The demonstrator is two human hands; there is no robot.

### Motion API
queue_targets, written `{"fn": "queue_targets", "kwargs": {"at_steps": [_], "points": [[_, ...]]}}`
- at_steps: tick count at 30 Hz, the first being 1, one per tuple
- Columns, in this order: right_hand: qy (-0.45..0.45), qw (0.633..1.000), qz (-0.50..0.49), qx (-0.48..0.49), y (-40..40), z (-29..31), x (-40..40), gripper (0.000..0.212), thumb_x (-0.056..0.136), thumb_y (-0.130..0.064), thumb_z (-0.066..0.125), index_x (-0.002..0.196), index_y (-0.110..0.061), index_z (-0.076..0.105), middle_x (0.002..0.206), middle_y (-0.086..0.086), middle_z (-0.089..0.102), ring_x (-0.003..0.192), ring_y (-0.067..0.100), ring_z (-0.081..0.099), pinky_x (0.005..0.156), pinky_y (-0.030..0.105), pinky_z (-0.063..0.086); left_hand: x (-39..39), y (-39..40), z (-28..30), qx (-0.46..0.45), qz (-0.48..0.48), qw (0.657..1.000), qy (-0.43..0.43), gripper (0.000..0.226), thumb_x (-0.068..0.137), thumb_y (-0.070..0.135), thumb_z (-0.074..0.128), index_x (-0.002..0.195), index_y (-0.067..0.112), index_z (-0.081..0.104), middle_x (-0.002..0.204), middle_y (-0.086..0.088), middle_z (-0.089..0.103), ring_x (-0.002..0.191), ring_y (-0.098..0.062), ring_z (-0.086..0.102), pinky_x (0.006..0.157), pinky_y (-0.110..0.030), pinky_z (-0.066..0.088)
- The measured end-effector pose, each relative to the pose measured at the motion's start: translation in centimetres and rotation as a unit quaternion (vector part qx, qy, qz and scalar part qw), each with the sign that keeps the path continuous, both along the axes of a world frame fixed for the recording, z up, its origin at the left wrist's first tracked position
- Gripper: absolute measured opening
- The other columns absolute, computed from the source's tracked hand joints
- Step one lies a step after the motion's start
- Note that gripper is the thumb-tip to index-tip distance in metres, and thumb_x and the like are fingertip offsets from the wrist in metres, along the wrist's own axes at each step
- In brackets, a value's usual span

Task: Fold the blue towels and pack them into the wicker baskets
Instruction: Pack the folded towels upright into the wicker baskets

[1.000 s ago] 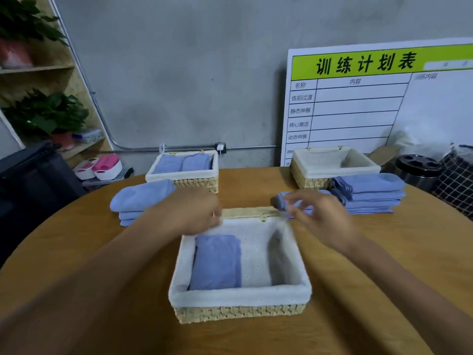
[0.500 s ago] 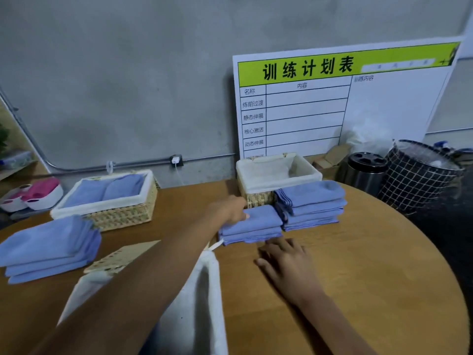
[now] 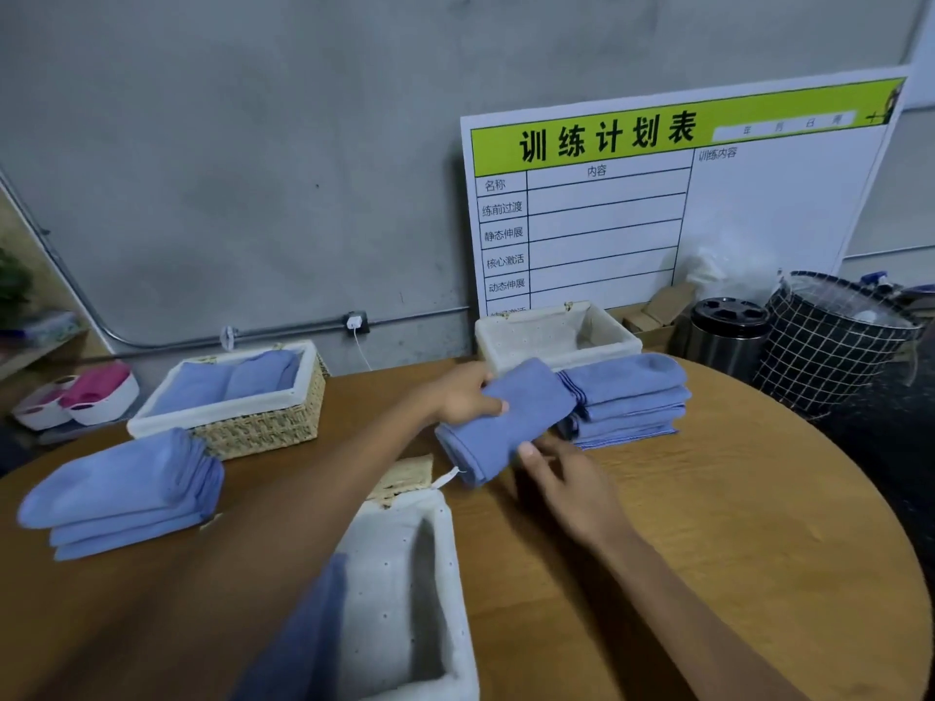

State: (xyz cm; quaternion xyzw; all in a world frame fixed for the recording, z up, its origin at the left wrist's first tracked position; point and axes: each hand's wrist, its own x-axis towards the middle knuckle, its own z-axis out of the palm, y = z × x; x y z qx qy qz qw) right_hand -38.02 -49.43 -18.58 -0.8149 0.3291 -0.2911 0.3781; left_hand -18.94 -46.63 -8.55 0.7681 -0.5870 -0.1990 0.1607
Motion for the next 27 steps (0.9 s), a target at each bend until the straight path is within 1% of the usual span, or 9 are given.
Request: {"fn": "queue_targets", "kwargs": {"at_steps": [1,3,6,9,13,16,18,22,27], "points": [[-0.052,0.996,0.001,0.068,0.5,1.2,0.2,0.044,0.096,-0.062,0.042,0.116,-0.031,0.064,0.111,-0.015,0.067,0.106,0.007,0.063,0.081,0.022,0.046,-0.2,1.0,1.1,-0.033,0.014,0.999,0.017,0.021,0.094,0.026,0.067,0.096,0.014,0.05,0.082,0.002,0.049,0.069,-0.011,0.044,0.057,-0.025,0.03],[-0.146,0.969,-0.008,0.198,1.7,3.9,0.6,0.042,0.093,-0.062,0.051,0.119,-0.031,0.06,0.113,-0.014,0.065,0.106,0.007,0.062,0.089,0.028,0.048,-0.6,3.1,3.3,-0.095,0.036,0.993,0.065,0.021,0.093,0.028,0.069,0.094,0.016,0.051,0.08,0.006,0.053,0.068,-0.008,0.048,0.058,-0.023,0.034],[-0.237,0.94,0.0,0.247,3.3,8.3,1.5,0.056,0.081,-0.063,0.063,0.114,-0.019,0.055,0.103,-0.001,0.068,0.097,0.019,0.068,0.087,0.039,0.056,-1.1,6.9,6.4,-0.164,0.067,0.966,0.186,0.023,0.092,0.025,0.071,0.097,0.016,0.051,0.082,0.001,0.061,0.072,-0.01,0.057,0.059,-0.022,0.042],[-0.274,0.922,0.034,0.271,6.0,12.0,2.1,0.05,0.087,-0.042,0.072,0.117,-0.011,0.048,0.102,0.015,0.071,0.091,0.025,0.072,0.071,0.031,0.059,-1.1,11.5,8.1,-0.184,0.108,0.942,0.259,0.04,0.088,0.031,0.076,0.111,0.021,0.045,0.097,-0.01,0.07,0.08,-0.019,0.066,0.061,-0.029,0.048],[-0.234,0.932,0.092,0.262,10.0,13.6,2.7,0.036,0.088,-0.026,0.074,0.106,-0.012,0.046,0.095,0.02,0.062,0.083,0.025,0.065,0.069,0.035,0.055,-1.1,18.3,7.9,-0.195,0.144,0.915,0.323,0.047,0.085,0.027,0.079,0.11,0.028,0.04,0.087,-0.008,0.07,0.071,-0.019,0.064,0.053,-0.027,0.046],[-0.178,0.937,0.142,0.264,12.8,13.2,2.9,0.034,0.088,-0.022,0.074,0.102,-0.013,0.045,0.089,0.01,0.062,0.076,0.021,0.063,0.064,0.035,0.053,-1.3,22.9,6.1,-0.195,0.157,0.879,0.407,0.056,0.082,0.018,0.079,0.122,0.03,0.041,0.097,-0.01,0.073,0.085,-0.021,0.07,0.068,-0.038,0.057],[-0.124,0.94,0.164,0.272,14.4,12.4,3.0,0.034,0.089,-0.021,0.074,0.102,-0.013,0.044,0.087,0.008,0.066,0.072,0.02,0.066,0.059,0.033,0.052,-1.3,25.5,4.3,-0.177,0.166,0.862,0.444,0.052,0.09,0.009,0.072,0.126,0.033,0.043,0.105,-0.013,0.072,0.096,-0.026,0.072,0.069,-0.043,0.06],[0.031,0.958,0.171,0.227,16.0,9.9,3.3,0.037,0.088,-0.026,0.075,0.105,-0.008,0.048,0.103,0.019,0.069,0.09,0.033,0.072,0.073,0.048,0.062,-1.0,28.3,0.1,-0.088,0.163,0.857,0.481,0.053,0.094,0.005,0.066,0.132,0.035,0.044,0.131,-0.016,0.06,0.112,-0.033,0.068,0.09,-0.057,0.056],[0.114,0.965,0.184,0.147,16.2,9.0,3.4,0.04,0.089,-0.028,0.072,0.117,-0.017,0.046,0.107,0.003,0.062,0.093,0.02,0.067,0.064,0.033,0.061,-1.1,27.9,-2.9,-0.065,0.177,0.858,0.477,0.046,0.092,0.006,0.07,0.122,0.032,0.047,0.13,-0.018,0.061,0.113,-0.031,0.067,0.098,-0.058,0.051]]}}
